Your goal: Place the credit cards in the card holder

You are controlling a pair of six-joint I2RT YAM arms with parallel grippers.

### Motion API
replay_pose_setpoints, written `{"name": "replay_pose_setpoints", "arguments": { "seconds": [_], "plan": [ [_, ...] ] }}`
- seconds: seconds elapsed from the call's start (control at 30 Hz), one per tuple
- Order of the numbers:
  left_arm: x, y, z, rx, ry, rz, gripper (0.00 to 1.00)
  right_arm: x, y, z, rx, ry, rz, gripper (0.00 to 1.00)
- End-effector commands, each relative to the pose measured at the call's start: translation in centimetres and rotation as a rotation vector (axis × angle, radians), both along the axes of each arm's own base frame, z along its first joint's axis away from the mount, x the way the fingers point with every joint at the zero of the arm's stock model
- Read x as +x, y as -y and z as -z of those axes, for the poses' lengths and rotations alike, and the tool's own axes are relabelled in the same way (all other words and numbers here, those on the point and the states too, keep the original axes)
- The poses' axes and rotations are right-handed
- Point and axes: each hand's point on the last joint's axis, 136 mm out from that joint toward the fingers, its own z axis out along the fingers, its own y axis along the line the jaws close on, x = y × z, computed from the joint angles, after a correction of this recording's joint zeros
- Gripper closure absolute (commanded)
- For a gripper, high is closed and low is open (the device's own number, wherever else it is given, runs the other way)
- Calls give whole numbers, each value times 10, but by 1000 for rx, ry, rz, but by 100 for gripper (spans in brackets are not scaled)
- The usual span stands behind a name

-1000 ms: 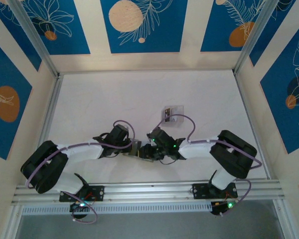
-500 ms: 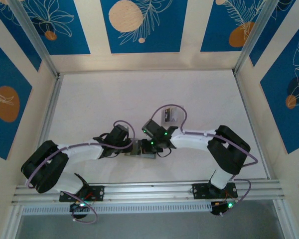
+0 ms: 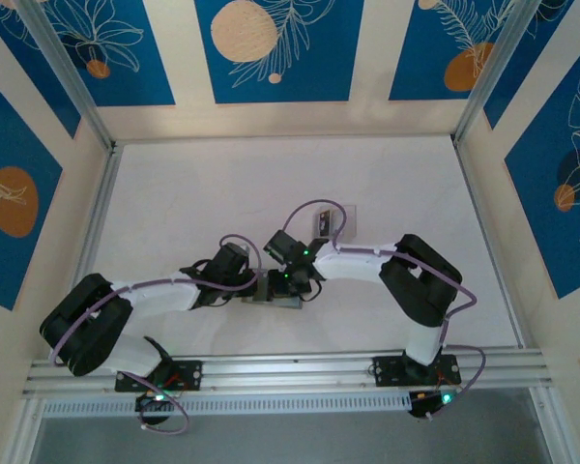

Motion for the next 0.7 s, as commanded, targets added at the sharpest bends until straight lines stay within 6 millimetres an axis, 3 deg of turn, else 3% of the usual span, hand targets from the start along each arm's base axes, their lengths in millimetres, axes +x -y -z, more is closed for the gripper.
{"name": "replay_pose_setpoints", "arguments": {
  "seconds": [0.0,0.2,0.47,0.57,0.67],
  "plan": [
    [-57,-36,49,166,-221,26,82,7,-28,-7,78,22,-42,100],
    [-57,-27,42,122,-218,36,77,8,-38,-2,128,0,-34,100],
    [-48,-41,6,121,-122,-40,69,9,-11,26,11,-47,35,100],
    [-48,-51,1,132,-111,-72,70,8,-8,30,-4,-56,36,100],
    [-50,-60,2,138,-114,-108,80,7,-6,31,-9,-59,38,100]
  ]
}}
